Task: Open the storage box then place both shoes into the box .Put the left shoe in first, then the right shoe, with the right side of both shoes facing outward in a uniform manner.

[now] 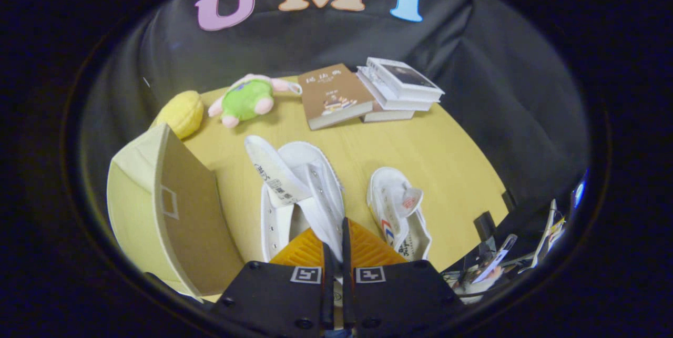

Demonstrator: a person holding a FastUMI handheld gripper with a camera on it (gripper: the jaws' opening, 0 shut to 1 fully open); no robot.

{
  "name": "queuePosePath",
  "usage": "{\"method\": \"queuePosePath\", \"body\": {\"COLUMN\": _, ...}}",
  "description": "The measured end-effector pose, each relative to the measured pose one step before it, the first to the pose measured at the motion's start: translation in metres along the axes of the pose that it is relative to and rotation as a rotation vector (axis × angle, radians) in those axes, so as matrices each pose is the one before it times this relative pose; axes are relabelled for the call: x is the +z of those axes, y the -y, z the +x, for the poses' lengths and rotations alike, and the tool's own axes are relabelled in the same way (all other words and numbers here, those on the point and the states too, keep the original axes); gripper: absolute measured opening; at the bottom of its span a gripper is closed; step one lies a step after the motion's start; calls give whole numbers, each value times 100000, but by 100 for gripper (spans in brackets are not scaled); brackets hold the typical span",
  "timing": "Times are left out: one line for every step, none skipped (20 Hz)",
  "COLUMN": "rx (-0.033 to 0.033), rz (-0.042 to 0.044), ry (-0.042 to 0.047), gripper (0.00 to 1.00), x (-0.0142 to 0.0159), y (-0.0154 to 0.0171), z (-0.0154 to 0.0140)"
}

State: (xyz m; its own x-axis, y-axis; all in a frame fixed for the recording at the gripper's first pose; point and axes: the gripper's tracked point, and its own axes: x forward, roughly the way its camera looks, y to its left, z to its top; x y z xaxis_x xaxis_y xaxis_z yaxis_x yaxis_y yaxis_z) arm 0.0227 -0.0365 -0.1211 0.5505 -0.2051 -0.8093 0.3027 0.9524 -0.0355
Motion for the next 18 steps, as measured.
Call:
{"method": "queuePosePath", "body": {"rx": -694, "rz": -618, "ry": 3104, "gripper": 10, "x": 1191, "y": 55, "z": -1149}}
{"method": "queuePosePath", "body": {"rx": -579, "rz": -1108, "ry": 3415, "gripper": 10, "x": 1207, "y": -23, "z": -1060}}
{"method": "queuePosePath", "body": {"rx": -326, "rz": -1193, "ry": 3214, "gripper": 10, "x": 1310, "y": -242, "z": -1092}}
{"method": "queuePosePath", "body": {"rx": 233, "rz": -1322, "ry": 3165, "gripper": 10, "x": 998, "y": -471, "z": -1080}}
{"method": "queuePosePath", "body": {"rx": 893, "rz": -924, "ry": 2780, "gripper": 10, "x": 1066, "y": -725, "z": -1037}}
{"method": "queuePosePath", "body": {"rx": 1435, "rz": -945, "ry": 2639, "gripper": 10, "x": 811, "y": -920, "z": -896}}
{"method": "queuePosePath", "body": {"rx": 2057, "rz": -415, "ry": 2124, "gripper": 10, "x": 736, "y": -1084, "z": -921}}
{"method": "queuePosePath", "body": {"rx": 2520, "rz": -472, "ry": 1877, "gripper": 10, "x": 490, "y": -1108, "z": -459}}
{"method": "queuePosePath", "body": {"rx": 3023, "rz": -224, "ry": 509, "gripper": 10, "x": 200, "y": -1378, "z": -576}}
{"method": "queuePosePath", "body": {"rx": 2731, "rz": -311, "ry": 298, "gripper": 10, "x": 96, "y": -1304, "z": -615}}
{"method": "queuePosePath", "body": {"rx": 2163, "rz": -231, "ry": 394, "gripper": 10, "x": 164, "y": -1227, "z": -514}}
{"method": "queuePosePath", "body": {"rx": 1156, "rz": -646, "ry": 374, "gripper": 10, "x": 113, "y": -990, "z": -403}}
{"method": "queuePosePath", "body": {"rx": 195, "rz": -1405, "ry": -99, "gripper": 10, "x": -67, "y": -893, "z": -407}}
{"method": "queuePosePath", "body": {"rx": 305, "rz": -932, "ry": 201, "gripper": 10, "x": -92, "y": -951, "z": -145}}
{"method": "queuePosePath", "body": {"rx": 790, "rz": -506, "ry": -417, "gripper": 10, "x": -235, "y": -1219, "z": -105}}
{"method": "queuePosePath", "body": {"rx": 1415, "rz": -1075, "ry": -933, "gripper": 10, "x": -371, "y": -1186, "z": -30}}
{"method": "queuePosePath", "body": {"rx": 1849, "rz": -327, "ry": -986, "gripper": 10, "x": -394, "y": -1335, "z": 35}}
{"method": "queuePosePath", "body": {"rx": 1700, "rz": 103, "ry": -964, "gripper": 10, "x": -370, "y": -1289, "z": 156}}
